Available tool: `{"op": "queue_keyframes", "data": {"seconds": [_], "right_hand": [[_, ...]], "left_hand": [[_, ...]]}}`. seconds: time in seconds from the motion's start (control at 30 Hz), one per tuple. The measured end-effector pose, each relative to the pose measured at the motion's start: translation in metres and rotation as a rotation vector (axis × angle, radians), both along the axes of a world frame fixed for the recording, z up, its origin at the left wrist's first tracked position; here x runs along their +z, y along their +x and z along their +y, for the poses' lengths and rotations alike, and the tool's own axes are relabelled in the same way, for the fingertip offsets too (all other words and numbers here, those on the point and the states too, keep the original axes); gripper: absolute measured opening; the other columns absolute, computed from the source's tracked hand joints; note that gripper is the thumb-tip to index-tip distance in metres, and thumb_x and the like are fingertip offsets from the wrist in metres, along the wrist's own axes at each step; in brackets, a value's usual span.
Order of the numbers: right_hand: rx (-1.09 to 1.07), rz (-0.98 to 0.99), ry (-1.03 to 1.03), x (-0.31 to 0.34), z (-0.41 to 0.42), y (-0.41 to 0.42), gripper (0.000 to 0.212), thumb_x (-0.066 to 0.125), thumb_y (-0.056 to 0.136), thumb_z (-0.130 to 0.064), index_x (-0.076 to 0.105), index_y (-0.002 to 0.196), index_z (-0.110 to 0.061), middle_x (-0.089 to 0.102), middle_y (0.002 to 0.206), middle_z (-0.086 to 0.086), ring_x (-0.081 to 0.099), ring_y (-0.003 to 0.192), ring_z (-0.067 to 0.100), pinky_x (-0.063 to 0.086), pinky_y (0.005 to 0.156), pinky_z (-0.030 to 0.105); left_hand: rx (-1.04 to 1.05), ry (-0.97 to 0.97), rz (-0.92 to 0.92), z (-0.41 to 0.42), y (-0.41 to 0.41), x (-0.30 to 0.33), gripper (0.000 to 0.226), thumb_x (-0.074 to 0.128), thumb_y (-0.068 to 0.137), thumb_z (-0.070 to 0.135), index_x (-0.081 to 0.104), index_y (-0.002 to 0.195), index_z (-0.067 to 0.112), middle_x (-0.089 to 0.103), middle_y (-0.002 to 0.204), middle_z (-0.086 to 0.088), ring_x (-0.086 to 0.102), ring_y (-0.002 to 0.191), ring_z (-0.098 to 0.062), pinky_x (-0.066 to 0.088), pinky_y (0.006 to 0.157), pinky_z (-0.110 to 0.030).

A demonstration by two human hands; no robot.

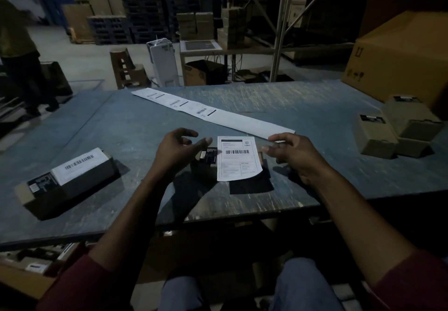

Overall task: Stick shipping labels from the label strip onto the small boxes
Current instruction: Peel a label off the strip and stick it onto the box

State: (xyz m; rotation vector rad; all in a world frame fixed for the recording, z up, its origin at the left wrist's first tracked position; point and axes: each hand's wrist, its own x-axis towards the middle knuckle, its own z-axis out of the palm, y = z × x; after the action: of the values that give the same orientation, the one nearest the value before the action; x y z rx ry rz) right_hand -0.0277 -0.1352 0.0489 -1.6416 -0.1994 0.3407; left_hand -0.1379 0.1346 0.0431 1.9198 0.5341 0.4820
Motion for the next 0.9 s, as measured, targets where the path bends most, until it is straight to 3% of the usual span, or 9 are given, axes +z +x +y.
{"op": "queue_keyframes", "data": {"seconds": [0.1, 0.17, 0.27, 0.33, 0.5, 0.6, 0.7, 0.8, 0.9], "right_hand": [[0.176, 0.017, -0.025, -0.006, -0.011, 0.005, 0.052, 0.064, 0.083, 0.023, 0.066, 0.122, -0.010, 0.069, 0.129, 0.009, 0.061, 0.080, 0.023, 0.044, 0.052, 0.028], [0.315, -0.047, -0.178, -0.010, -0.009, 0.008, 0.075, 0.060, 0.076, 0.032, 0.056, 0.136, -0.014, 0.062, 0.141, 0.007, 0.061, 0.093, 0.018, 0.050, 0.057, 0.033], [0.399, -0.173, -0.321, -0.010, 0.004, 0.004, 0.094, 0.068, 0.071, 0.031, 0.046, 0.151, -0.015, 0.061, 0.135, 0.000, 0.064, 0.101, 0.014, 0.056, 0.062, 0.023], [0.412, -0.317, -0.366, -0.008, 0.008, 0.007, 0.089, 0.073, 0.064, 0.027, 0.060, 0.140, -0.018, 0.070, 0.125, -0.007, 0.069, 0.105, 0.016, 0.058, 0.070, 0.022], [0.380, -0.451, -0.284, 0.005, -0.001, 0.010, 0.087, 0.093, 0.061, -0.001, 0.063, 0.137, -0.031, 0.069, 0.131, -0.016, 0.065, 0.124, 0.007, 0.062, 0.091, 0.036], [0.341, -0.477, -0.127, 0.017, -0.001, 0.008, 0.087, 0.089, 0.066, 0.010, 0.060, 0.139, -0.028, 0.067, 0.134, -0.015, 0.070, 0.116, 0.006, 0.064, 0.075, 0.032], [0.319, -0.541, -0.062, 0.028, -0.002, 0.002, 0.087, 0.084, 0.065, 0.017, 0.060, 0.135, -0.027, 0.065, 0.133, -0.016, 0.071, 0.111, 0.001, 0.059, 0.064, 0.022], [0.345, -0.618, -0.055, 0.035, -0.001, -0.002, 0.084, 0.086, 0.064, 0.014, 0.060, 0.128, -0.034, 0.063, 0.134, -0.018, 0.069, 0.115, 0.001, 0.062, 0.068, 0.024], [0.389, -0.719, -0.075, 0.037, 0.005, -0.002, 0.081, 0.088, 0.066, 0.012, 0.057, 0.127, -0.032, 0.058, 0.138, -0.012, 0.065, 0.119, -0.003, 0.063, 0.073, 0.025]], "left_hand": [[-0.226, -0.177, 0.094, 0.011, -0.012, 0.000, 0.063, 0.087, 0.078, 0.049, 0.066, 0.133, 0.027, 0.073, 0.119, -0.010, 0.073, 0.108, -0.024, 0.061, 0.086, -0.039], [-0.379, -0.110, 0.169, 0.013, -0.018, 0.000, 0.072, 0.087, 0.082, 0.015, 0.054, 0.146, 0.026, 0.069, 0.123, -0.005, 0.071, 0.109, -0.016, 0.060, 0.087, -0.025], [-0.416, 0.059, 0.186, 0.011, -0.018, 0.004, 0.092, 0.089, 0.072, -0.008, 0.049, 0.151, 0.019, 0.071, 0.114, 0.000, 0.069, 0.102, -0.008, 0.056, 0.077, -0.011], [-0.376, 0.092, 0.118, 0.012, -0.016, 0.006, 0.087, 0.087, 0.071, -0.011, 0.054, 0.149, 0.012, 0.073, 0.113, -0.002, 0.070, 0.107, -0.014, 0.057, 0.080, -0.014], [-0.328, 0.021, -0.052, 0.011, -0.018, 0.019, 0.094, 0.098, 0.059, -0.002, 0.062, 0.144, 0.018, 0.070, 0.130, 0.004, 0.071, 0.115, -0.013, 0.063, 0.084, -0.027], [-0.357, -0.002, -0.130, 0.013, -0.016, 0.034, 0.098, 0.101, 0.057, 0.005, 0.062, 0.143, 0.028, 0.070, 0.133, 0.010, 0.061, 0.128, -0.003, 0.059, 0.093, -0.028], [-0.425, -0.257, -0.199, 0.012, -0.014, 0.043, 0.088, 0.097, 0.063, 0.011, 0.062, 0.142, 0.028, 0.071, 0.133, -0.005, 0.065, 0.128, -0.026, 0.056, 0.102, -0.049], [-0.245, -0.340, -0.238, 0.003, -0.007, 0.051, 0.079, 0.090, 0.064, 0.048, 0.064, 0.137, 0.030, 0.072, 0.125, -0.009, 0.067, 0.122, -0.035, 0.055, 0.098, -0.055], [-0.213, -0.303, -0.149, -0.012, -0.003, 0.060, 0.087, 0.098, 0.057, 0.047, 0.065, 0.135, 0.025, 0.078, 0.113, -0.008, 0.075, 0.108, -0.030, 0.064, 0.085, -0.052]]}}
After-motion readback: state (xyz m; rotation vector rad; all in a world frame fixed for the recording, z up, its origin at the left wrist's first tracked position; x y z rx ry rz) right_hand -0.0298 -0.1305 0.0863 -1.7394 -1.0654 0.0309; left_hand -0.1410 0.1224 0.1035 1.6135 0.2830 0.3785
